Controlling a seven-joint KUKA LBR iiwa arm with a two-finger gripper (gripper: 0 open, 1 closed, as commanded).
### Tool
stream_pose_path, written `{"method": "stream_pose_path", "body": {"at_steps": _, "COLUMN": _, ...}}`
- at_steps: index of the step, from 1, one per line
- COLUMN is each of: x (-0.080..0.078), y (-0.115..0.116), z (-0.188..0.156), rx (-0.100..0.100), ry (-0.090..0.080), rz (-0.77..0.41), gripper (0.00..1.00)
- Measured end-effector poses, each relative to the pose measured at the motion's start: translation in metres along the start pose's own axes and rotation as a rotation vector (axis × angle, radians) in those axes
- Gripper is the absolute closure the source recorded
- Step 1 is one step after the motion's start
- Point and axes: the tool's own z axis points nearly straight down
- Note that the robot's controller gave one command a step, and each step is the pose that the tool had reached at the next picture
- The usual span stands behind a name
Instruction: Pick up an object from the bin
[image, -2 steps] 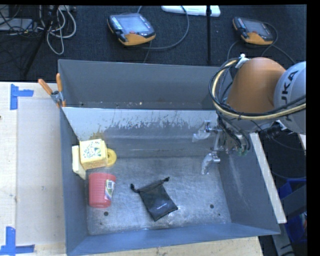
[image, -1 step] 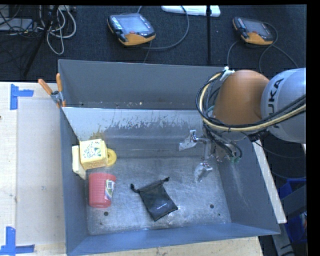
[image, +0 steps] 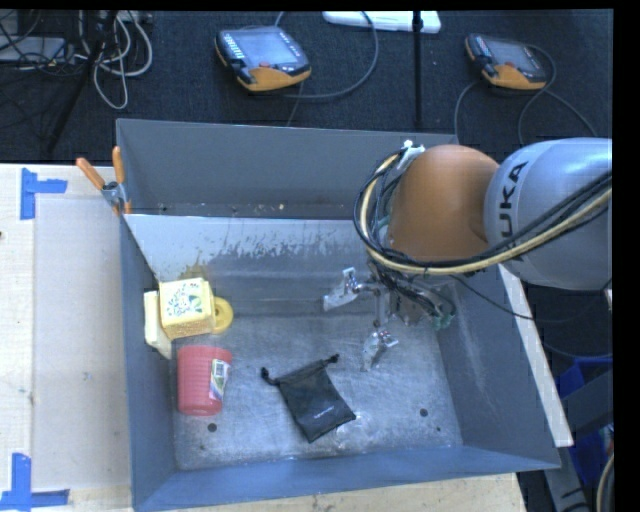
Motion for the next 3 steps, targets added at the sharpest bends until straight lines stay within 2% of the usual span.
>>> {"method": "stream_pose_path", "body": {"at_steps": 1, "x": -0.003, "y": 0.019, "z": 0.005, "rx": 0.000, "ry": -0.002, "rz": 0.208, "gripper": 0.00}}
{"method": "stream_pose_path", "body": {"at_steps": 2, "x": 0.006, "y": 0.032, "z": 0.036, "rx": 0.001, "ry": -0.002, "rz": -0.136, "gripper": 0.00}}
{"method": "stream_pose_path", "body": {"at_steps": 3, "x": 0.011, "y": 0.047, "z": 0.055, "rx": 0.009, "ry": 0.000, "rz": -0.154, "gripper": 1.00}}
